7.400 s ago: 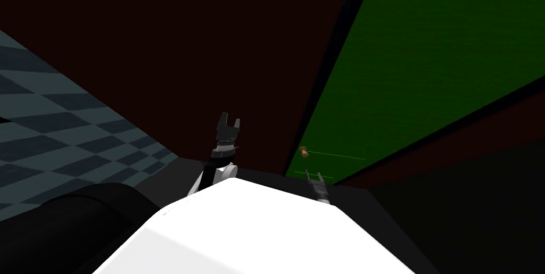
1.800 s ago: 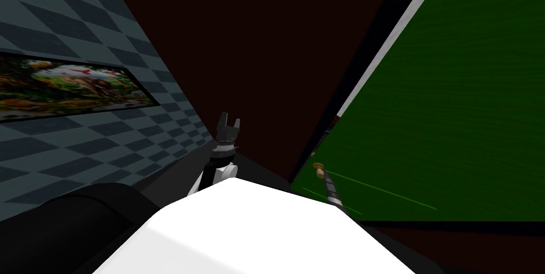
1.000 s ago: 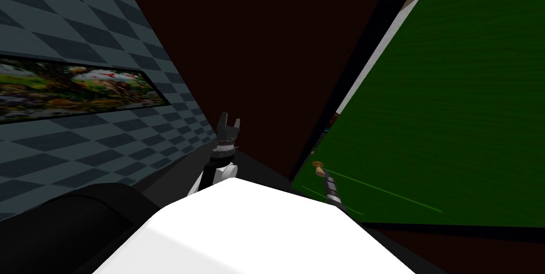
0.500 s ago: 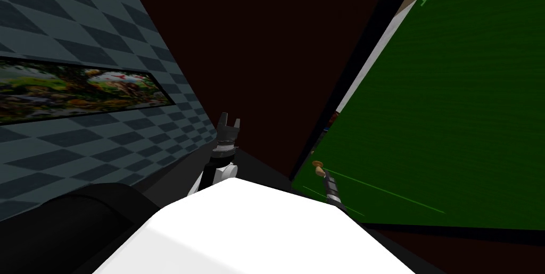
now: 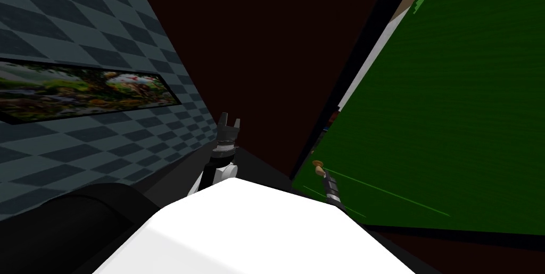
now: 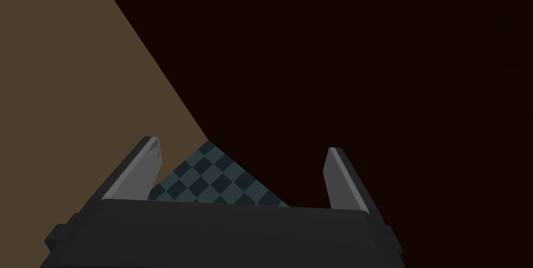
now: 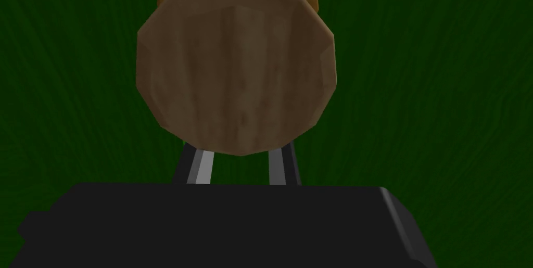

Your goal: Pull the door open

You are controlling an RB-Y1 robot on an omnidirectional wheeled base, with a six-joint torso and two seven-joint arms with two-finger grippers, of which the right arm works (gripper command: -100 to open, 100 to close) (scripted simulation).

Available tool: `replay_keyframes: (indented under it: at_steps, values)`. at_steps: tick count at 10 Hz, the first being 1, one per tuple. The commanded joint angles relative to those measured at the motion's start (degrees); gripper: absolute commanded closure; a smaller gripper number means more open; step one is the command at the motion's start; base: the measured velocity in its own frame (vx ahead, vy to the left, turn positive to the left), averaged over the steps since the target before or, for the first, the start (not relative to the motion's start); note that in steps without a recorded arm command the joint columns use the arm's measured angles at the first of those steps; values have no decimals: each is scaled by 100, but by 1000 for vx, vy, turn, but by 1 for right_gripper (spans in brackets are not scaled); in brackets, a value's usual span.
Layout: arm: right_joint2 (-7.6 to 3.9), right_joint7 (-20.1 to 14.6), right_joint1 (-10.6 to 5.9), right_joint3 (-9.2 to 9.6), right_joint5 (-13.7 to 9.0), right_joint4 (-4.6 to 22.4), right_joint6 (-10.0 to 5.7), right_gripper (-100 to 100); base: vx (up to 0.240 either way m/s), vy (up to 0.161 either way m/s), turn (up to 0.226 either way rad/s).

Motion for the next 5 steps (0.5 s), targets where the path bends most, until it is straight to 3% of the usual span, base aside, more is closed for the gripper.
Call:
replay_keyframes:
  at_steps: [1, 5]
  values:
    - [91, -282, -49, 143, -67, -119, 52, 100, -40, -9, 35]
    - [63, -757, -106, 240, -254, -82, 79, 100, -39, -17, 47]
